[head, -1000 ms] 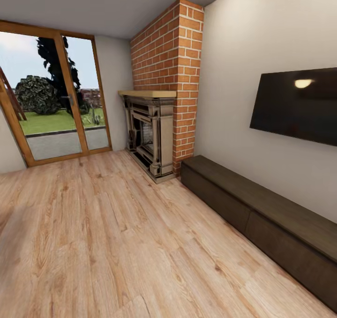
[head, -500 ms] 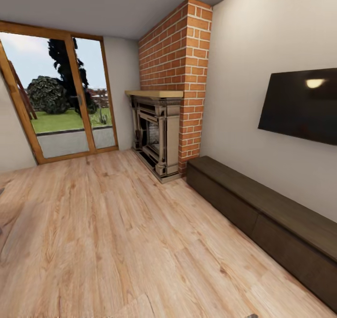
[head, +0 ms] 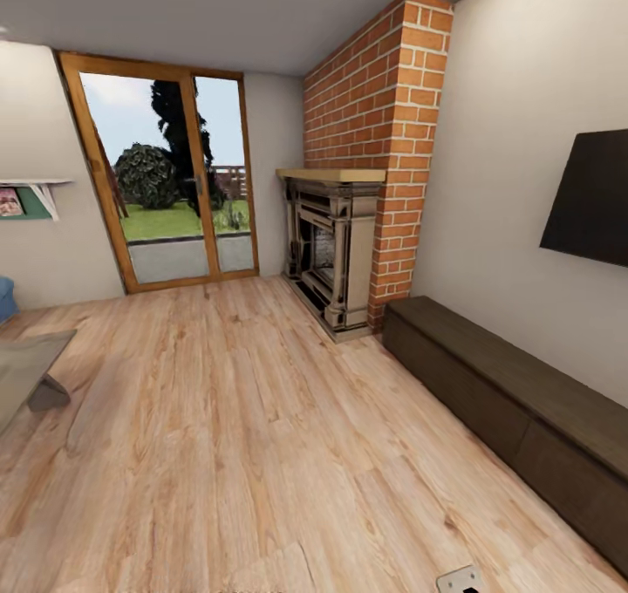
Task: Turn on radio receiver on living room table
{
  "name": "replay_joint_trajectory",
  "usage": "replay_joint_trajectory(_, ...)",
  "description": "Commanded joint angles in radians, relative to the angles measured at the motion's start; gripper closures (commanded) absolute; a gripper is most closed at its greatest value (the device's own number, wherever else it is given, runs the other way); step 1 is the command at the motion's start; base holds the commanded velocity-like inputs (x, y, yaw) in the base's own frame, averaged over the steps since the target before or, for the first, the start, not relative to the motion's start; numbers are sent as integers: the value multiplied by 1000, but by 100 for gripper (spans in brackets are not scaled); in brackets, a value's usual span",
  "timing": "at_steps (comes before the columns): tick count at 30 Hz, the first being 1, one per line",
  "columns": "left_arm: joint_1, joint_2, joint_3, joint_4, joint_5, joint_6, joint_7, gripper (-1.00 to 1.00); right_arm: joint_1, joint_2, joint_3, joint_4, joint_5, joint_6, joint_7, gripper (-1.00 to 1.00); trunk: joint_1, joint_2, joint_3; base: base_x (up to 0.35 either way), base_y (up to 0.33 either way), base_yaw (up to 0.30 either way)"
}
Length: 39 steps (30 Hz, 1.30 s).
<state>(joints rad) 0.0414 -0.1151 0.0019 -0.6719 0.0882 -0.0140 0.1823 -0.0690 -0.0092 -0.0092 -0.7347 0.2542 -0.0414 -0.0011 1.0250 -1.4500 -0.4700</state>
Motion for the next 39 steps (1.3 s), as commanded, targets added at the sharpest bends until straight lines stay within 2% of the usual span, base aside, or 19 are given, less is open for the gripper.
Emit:
replay_joint_trajectory(1,0,2,1,0,0,0,1,-100,0,0,0,0,0,0,1,-100,0,0,0,0,0,298)
replay_joint_trajectory(30,0,8,4,0,-4,-6,11,-100,0,0,2,1,2,1,9,-100,0,0,0,1,-1,298)
replay_joint_trajectory(39,0,11,7,0,-4,-4,12,-100,0,0,3,2,1,1,9,-100,0,0,0,129,-126,298)
